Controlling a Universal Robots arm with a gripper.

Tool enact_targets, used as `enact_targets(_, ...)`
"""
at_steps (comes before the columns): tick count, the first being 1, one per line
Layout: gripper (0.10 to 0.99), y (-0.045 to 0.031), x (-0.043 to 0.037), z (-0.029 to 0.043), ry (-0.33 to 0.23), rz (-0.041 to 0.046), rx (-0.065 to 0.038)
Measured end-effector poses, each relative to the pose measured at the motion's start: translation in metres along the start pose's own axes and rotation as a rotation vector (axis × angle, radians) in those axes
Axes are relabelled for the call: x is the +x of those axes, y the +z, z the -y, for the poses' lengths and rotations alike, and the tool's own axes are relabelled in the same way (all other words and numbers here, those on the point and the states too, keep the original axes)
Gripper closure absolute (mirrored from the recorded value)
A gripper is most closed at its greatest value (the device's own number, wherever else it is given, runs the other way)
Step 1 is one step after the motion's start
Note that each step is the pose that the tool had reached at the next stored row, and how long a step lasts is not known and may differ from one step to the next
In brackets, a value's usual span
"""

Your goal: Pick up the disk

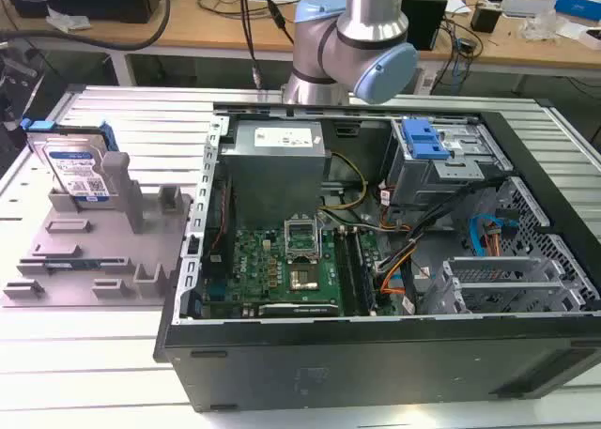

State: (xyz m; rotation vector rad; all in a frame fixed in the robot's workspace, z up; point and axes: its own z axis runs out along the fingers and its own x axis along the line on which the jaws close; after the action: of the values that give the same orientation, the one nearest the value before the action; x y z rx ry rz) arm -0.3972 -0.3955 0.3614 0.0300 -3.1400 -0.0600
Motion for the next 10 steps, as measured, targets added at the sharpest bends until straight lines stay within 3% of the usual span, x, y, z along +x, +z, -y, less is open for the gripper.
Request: enact_targets(10,0.980,0.0000,0.0000,0.0000,0.000,0.0001,0.000)
